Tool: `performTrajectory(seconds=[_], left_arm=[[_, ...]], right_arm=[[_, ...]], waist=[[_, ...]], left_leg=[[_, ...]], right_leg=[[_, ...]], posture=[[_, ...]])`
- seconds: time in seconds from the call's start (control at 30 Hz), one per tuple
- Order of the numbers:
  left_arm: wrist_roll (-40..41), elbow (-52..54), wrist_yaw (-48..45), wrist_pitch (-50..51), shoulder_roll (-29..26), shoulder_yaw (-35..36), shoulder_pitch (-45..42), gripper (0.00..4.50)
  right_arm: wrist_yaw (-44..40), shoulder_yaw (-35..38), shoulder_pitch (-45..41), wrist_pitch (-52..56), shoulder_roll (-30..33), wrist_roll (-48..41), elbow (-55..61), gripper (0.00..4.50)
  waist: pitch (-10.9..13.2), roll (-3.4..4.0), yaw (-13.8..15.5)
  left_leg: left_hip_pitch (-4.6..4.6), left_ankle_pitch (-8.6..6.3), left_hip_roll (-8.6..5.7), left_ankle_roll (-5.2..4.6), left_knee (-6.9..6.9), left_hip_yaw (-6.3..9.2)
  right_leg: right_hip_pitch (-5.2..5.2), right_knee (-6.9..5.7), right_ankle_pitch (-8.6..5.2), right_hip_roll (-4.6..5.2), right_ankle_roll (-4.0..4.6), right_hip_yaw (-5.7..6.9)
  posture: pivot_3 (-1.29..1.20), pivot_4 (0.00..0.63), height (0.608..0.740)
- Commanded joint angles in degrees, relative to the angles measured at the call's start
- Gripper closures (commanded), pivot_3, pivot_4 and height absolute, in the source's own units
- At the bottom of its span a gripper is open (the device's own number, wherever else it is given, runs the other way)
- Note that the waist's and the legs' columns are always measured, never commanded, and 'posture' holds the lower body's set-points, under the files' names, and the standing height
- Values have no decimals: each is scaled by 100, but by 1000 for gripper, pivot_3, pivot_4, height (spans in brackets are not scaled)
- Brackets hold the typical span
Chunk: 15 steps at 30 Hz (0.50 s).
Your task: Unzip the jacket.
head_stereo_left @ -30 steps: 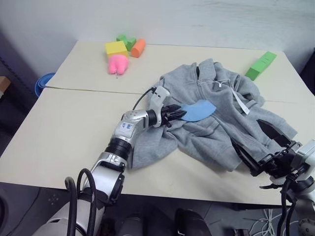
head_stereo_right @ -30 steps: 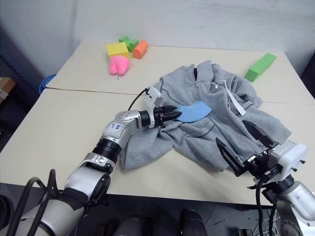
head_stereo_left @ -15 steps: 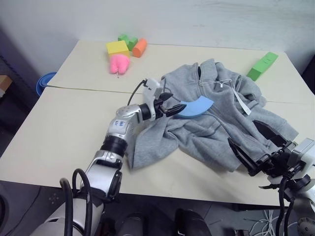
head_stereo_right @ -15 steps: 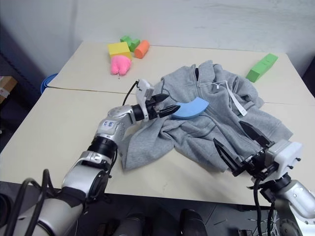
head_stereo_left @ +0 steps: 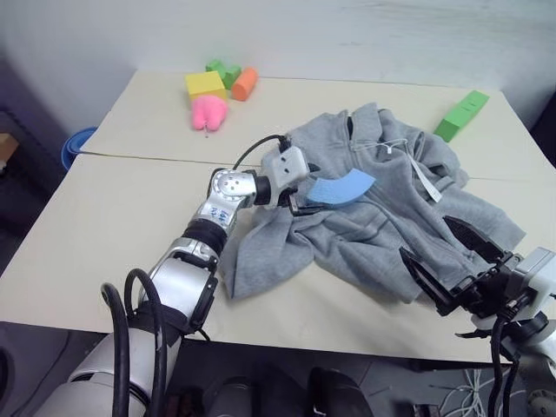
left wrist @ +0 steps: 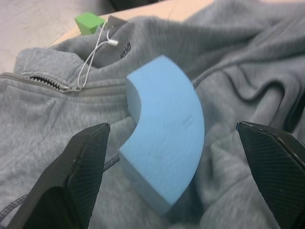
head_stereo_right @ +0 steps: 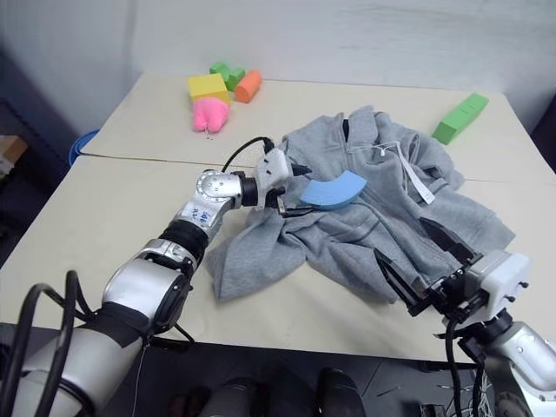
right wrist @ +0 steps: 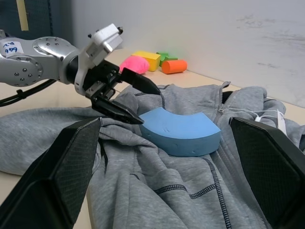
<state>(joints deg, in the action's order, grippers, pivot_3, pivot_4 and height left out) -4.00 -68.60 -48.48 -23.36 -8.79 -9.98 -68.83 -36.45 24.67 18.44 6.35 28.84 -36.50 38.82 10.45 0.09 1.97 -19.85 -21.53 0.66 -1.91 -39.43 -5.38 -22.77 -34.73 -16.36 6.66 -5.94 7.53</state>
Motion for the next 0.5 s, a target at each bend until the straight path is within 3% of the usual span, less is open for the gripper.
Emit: performTrajectory(seconds=[0.03, 0.3, 0.47, 0.5], left_arm=[[-286, -251, 241, -287, 98, -65, -246, 31], [-604, -679, 1180, 136, 457, 20, -498, 31], [-415, -772, 961, 740, 695, 315, -502, 31], [-390, -775, 944, 825, 715, 368, -507, 420]], right_arm=[[61, 28, 39, -139, -60, -4, 283, 0], [71, -94, 48, -319, -202, 174, 285, 0], [96, -182, 71, -324, -238, 207, 307, 0], [98, -188, 76, -329, -240, 212, 308, 0]], waist=[[0, 0, 2], [0, 0, 15], [0, 0, 12], [0, 0, 10]], left_leg=[[-5, -1, 0, -2, -6, 1], [-38, -5, -4, -8, -33, 2], [-38, -6, -4, -11, -36, 3], [-38, -6, -3, -11, -37, 2]], right_leg=[[-2, 0, 0, -1, -1, 2], [-18, -5, 3, -1, -5, 15], [-18, -5, 3, -1, -5, 14], [-18, -6, 3, -1, -6, 14]], posture=[[0, 150, 740], [0, 150, 740], [0, 150, 740], [0, 150, 740]])
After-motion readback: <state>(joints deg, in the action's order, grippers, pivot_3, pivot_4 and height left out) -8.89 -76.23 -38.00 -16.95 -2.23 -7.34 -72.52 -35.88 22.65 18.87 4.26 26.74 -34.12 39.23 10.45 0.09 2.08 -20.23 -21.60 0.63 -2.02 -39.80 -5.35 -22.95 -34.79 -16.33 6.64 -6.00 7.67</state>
